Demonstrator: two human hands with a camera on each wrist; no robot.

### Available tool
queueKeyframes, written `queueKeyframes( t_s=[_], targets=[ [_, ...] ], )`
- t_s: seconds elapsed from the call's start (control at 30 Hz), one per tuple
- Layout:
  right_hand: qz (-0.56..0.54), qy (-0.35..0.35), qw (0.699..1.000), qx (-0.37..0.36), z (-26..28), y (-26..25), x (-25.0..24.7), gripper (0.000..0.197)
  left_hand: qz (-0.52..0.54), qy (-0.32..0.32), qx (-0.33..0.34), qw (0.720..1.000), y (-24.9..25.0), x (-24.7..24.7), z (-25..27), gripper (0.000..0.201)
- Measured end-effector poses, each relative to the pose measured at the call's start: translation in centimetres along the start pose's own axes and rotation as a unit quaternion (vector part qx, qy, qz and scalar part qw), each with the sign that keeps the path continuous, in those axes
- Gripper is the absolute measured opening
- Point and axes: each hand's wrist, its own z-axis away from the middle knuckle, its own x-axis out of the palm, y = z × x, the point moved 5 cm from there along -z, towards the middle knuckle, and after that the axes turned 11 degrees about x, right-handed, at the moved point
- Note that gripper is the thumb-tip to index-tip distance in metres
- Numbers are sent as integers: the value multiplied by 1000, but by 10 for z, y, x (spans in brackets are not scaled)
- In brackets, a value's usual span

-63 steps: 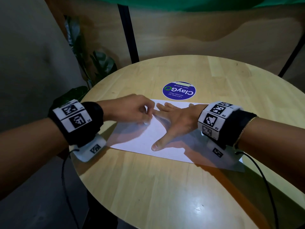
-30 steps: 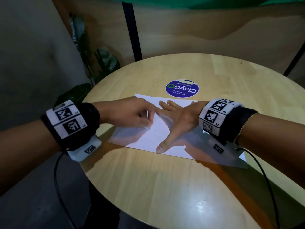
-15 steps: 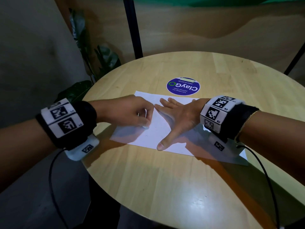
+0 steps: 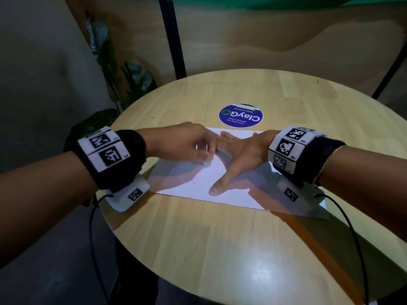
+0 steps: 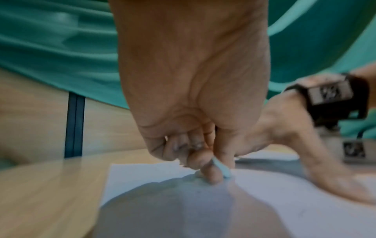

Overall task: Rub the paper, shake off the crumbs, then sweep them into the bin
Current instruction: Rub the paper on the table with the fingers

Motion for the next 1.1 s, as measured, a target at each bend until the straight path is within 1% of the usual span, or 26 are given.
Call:
queueKeyframes(
  t_s=[0.03, 0.07, 0.17, 0.2, 0.23, 0.27, 0.3, 0.33, 0.37, 0.43, 0.47, 0.57, 0.6, 0.63, 0.7, 0.73, 0.77, 0.8, 0.83, 0.87, 0.9, 0.93, 1.0, 1.03, 1.07, 1.1],
  targets=[
    [-6, 8, 1000, 3, 1, 1, 0, 130, -14, 25, 2, 1000, -2, -3, -1, 3],
    [-5, 13, 1000, 9, 3, 2, 0, 132, -6, 20, 8, 1000, -2, -1, -2, 3],
    [25, 23, 999, 18, 6, 2, 1, 140, 66, -100, 31, 992, 13, 17, -1, 3],
    [23, 27, 999, 16, 8, 1, 0, 139, 59, -96, 34, 993, 12, 14, -3, 4],
    [13, 28, 999, 12, 11, 0, -1, 135, 30, -59, 35, 997, 8, 7, -6, 4],
    [-2, 29, 1000, 9, 14, -1, -3, 130, -6, -6, 37, 999, 4, -1, -8, 5],
    [-11, 30, 999, 7, 15, -1, -3, 128, -29, 28, 35, 999, 2, -4, -9, 6],
    [-8, 29, 1000, 9, 14, -1, -3, 128, -28, 25, 34, 999, 2, -2, -8, 7],
    [4, 24, 1000, 13, 12, -1, -2, 131, -14, -3, 43, 999, 7, 4, -7, 8],
    [30, 18, 999, 18, 7, -1, 2, 139, 31, -90, 50, 994, 18, 18, -2, 6],
    [31, 20, 999, 16, 7, -2, 2, 139, 32, -96, 51, 994, 19, 16, -3, 6],
    [-3, 36, 999, 0, 12, -3, -2, 128, -61, 2, 36, 997, 8, -5, -9, 6],
    [-4, 36, 999, -2, 12, -2, -1, 127, -69, 7, 30, 997, 7, -6, -9, 5],
    [9, 31, 999, 0, 11, -2, -1, 131, -57, -14, 36, 998, 10, -2, -7, 5],
    [43, 25, 999, 18, 7, -1, 2, 141, 8, -105, 48, 993, 19, 13, 0, 4],
    [50, 28, 998, 24, 5, -1, 2, 143, 29, -137, 44, 989, 22, 16, 3, 5],
    [46, 30, 998, 24, 4, -1, 2, 142, 24, -131, 41, 990, 21, 14, 3, 6],
    [36, 32, 999, 18, 3, -2, 1, 140, -9, -91, 36, 995, 14, 6, 1, 6],
    [27, 34, 999, 10, 2, -2, 1, 138, -49, -36, 29, 998, 7, -2, -1, 6],
    [21, 35, 999, 4, 2, -1, 1, 138, -75, 6, 21, 997, 4, -7, 0, 5],
    [21, 36, 999, 2, 2, -1, 2, 137, -70, 19, 19, 997, 4, -6, 1, 5],
    [27, 36, 999, 3, 2, 0, 2, 137, -50, -1, 27, 998, 7, 0, 3, 6],
    [51, 34, 998, 15, 3, 1, 4, 141, 14, -94, 30, 995, 17, 16, 9, 8],
    [59, 35, 998, 15, 1, 1, 4, 142, 26, -121, 27, 992, 20, 17, 12, 7],
    [59, 33, 998, 10, -1, 1, 2, 144, 9, -110, 27, 994, 18, 11, 11, 6],
    [52, 29, 998, 2, -3, 1, 1, 145, -29, -72, 20, 997, 11, 2, 10, 5]
  ],
)
